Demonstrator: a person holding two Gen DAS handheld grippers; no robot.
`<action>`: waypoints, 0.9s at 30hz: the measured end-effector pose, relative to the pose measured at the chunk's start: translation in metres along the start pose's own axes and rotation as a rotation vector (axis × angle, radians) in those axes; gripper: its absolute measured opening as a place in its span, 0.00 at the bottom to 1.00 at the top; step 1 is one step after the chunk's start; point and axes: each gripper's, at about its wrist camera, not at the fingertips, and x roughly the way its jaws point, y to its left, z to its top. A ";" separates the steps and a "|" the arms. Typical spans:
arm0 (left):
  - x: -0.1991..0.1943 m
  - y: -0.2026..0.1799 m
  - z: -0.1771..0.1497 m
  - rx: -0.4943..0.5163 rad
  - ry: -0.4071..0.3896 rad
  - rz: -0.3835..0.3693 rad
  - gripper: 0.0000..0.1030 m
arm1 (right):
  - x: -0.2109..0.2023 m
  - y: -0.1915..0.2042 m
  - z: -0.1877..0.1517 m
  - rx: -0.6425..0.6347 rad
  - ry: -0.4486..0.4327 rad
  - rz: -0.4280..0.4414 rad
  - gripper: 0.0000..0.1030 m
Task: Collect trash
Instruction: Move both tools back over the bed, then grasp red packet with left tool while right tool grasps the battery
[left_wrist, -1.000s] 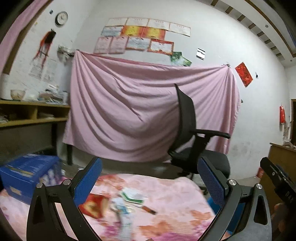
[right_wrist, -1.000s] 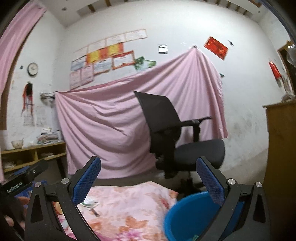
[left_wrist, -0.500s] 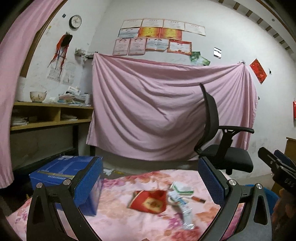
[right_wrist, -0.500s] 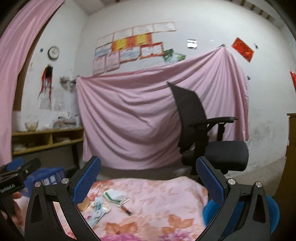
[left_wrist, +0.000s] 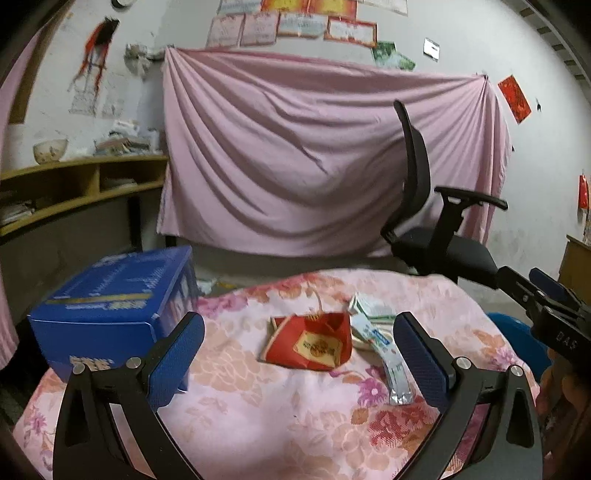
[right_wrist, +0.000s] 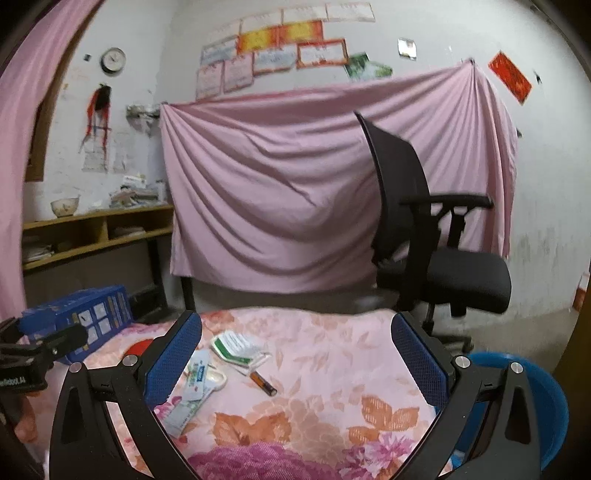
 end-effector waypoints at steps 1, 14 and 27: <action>0.004 0.000 0.000 -0.001 0.020 -0.008 0.97 | 0.004 -0.003 -0.002 0.011 0.024 0.003 1.00; 0.066 -0.002 -0.003 -0.028 0.261 -0.102 0.91 | 0.071 0.004 -0.022 -0.014 0.409 0.062 0.68; 0.086 -0.004 -0.004 -0.047 0.328 -0.136 0.31 | 0.114 0.020 -0.034 -0.033 0.574 0.119 0.41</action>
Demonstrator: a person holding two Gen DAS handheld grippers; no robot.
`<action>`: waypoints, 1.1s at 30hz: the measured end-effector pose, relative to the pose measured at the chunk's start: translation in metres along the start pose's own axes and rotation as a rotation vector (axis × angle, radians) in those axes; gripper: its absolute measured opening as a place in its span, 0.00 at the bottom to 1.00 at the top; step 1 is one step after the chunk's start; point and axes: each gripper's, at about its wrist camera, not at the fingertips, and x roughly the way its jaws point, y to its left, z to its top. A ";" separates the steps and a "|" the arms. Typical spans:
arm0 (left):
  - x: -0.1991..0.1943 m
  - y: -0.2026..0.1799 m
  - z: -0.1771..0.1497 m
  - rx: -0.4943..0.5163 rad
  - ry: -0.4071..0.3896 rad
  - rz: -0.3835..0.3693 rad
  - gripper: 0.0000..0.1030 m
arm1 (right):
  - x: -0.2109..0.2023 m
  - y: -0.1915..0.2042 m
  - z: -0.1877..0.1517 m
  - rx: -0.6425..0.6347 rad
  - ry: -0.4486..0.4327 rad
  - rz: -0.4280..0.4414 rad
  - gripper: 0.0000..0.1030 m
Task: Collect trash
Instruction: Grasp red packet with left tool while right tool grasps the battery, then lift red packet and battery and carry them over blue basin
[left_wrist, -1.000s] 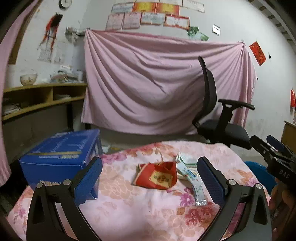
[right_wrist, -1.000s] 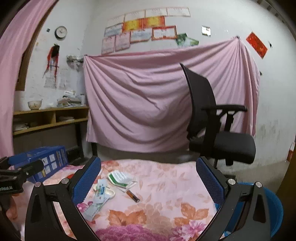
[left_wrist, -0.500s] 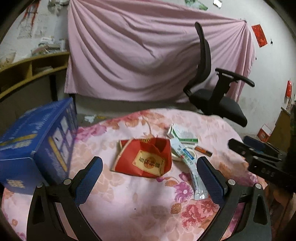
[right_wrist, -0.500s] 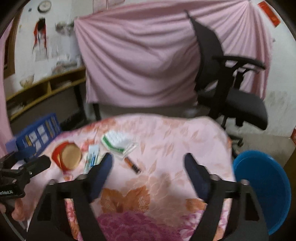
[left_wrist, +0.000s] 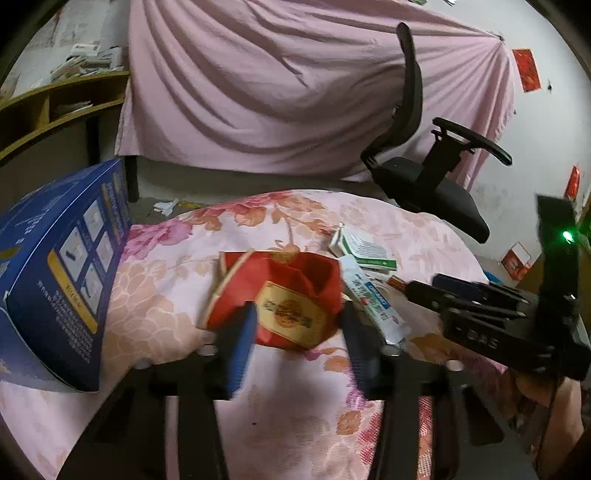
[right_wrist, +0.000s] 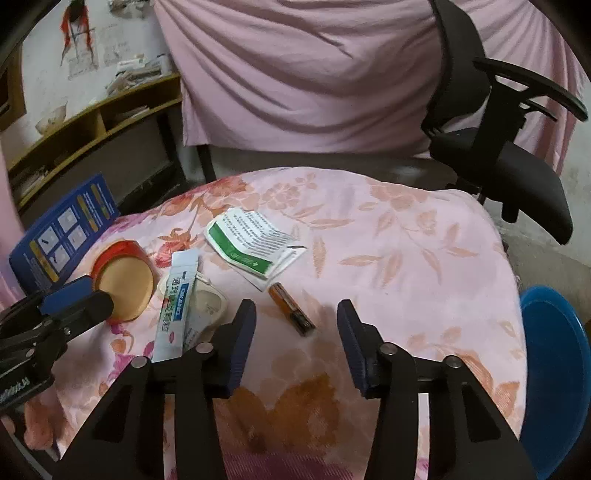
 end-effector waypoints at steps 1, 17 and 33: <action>0.000 -0.002 0.000 0.011 0.000 0.002 0.28 | 0.003 0.000 0.002 -0.002 0.007 0.001 0.40; -0.010 -0.002 -0.004 0.012 -0.047 0.024 0.07 | 0.008 -0.006 -0.004 0.030 0.059 0.081 0.08; -0.059 -0.011 -0.018 0.060 -0.289 0.057 0.05 | -0.066 0.002 -0.025 0.023 -0.266 0.087 0.08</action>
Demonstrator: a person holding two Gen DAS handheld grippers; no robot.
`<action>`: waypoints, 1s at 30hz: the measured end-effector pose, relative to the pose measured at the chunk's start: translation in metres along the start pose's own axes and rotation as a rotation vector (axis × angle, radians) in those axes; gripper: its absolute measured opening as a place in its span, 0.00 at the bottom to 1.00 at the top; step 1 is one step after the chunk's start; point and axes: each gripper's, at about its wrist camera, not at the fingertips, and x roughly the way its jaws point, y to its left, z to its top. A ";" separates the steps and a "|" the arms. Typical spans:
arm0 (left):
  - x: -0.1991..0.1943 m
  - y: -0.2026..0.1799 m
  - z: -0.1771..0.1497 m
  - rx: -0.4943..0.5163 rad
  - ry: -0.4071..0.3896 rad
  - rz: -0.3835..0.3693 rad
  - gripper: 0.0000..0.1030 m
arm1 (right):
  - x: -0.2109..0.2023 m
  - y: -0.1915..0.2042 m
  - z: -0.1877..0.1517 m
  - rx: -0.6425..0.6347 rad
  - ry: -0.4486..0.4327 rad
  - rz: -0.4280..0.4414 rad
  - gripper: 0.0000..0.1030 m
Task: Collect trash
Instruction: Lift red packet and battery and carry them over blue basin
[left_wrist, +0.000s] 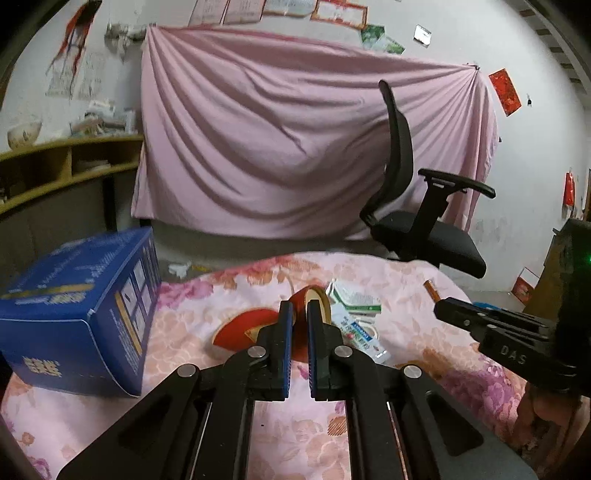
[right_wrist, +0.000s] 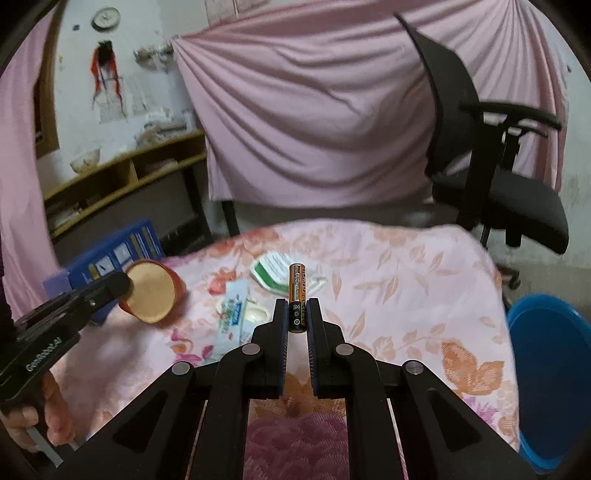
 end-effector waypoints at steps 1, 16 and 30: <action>-0.002 -0.001 0.000 0.005 -0.011 0.002 0.05 | -0.004 0.001 0.000 -0.006 -0.021 0.003 0.08; -0.022 -0.031 0.006 0.061 -0.151 0.005 0.05 | -0.036 0.007 0.000 -0.046 -0.183 -0.016 0.08; -0.037 -0.120 0.041 0.115 -0.289 -0.180 0.05 | -0.109 -0.042 0.009 0.033 -0.427 -0.147 0.08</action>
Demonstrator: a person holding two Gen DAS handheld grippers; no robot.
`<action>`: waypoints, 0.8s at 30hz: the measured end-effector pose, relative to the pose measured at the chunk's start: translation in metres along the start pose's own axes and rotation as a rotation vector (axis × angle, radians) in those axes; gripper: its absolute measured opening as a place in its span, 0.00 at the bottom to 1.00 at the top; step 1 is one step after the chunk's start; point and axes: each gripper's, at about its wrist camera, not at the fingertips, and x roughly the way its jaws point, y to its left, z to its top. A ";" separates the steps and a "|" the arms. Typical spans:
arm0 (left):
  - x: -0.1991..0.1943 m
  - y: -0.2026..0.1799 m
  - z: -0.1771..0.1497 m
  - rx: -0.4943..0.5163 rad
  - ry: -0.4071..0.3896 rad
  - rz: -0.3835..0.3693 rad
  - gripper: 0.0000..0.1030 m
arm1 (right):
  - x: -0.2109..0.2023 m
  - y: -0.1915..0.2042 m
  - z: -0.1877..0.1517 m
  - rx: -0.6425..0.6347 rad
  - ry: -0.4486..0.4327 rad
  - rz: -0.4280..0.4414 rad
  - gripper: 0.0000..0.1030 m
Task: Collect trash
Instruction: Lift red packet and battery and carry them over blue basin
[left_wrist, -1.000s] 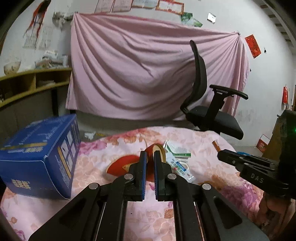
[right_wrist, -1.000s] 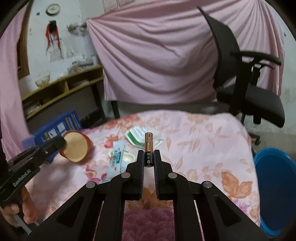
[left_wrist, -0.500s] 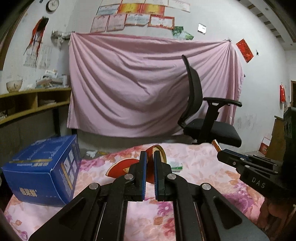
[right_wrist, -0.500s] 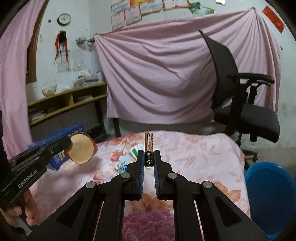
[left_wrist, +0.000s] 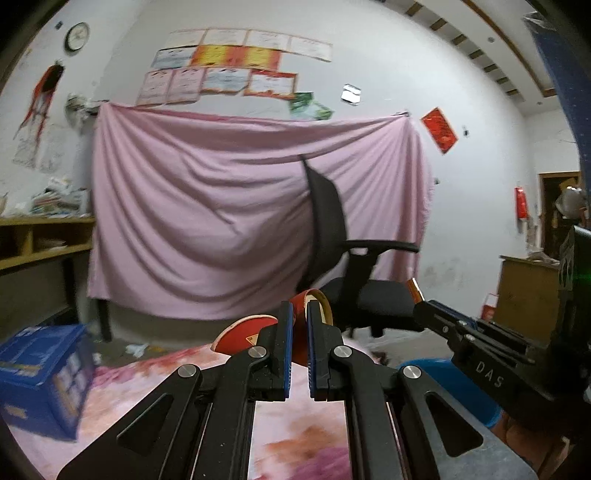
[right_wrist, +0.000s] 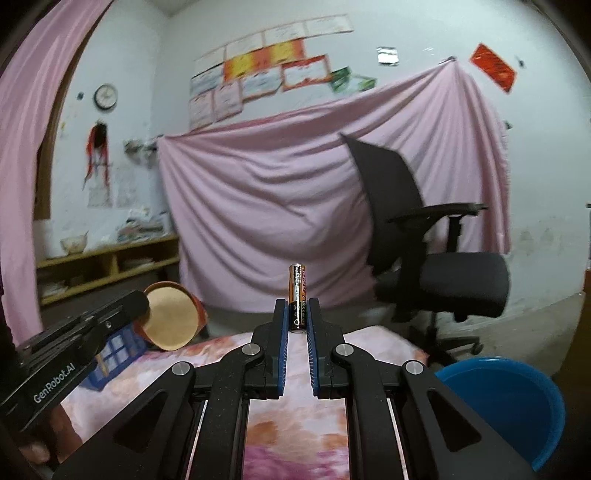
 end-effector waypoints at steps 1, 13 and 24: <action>0.005 -0.011 0.003 0.001 -0.004 -0.021 0.05 | -0.005 -0.008 0.002 0.002 -0.013 -0.023 0.08; 0.067 -0.112 0.017 0.038 0.063 -0.192 0.05 | -0.045 -0.105 0.007 0.142 -0.034 -0.241 0.08; 0.126 -0.172 0.002 -0.001 0.267 -0.307 0.05 | -0.038 -0.164 -0.013 0.327 0.128 -0.323 0.08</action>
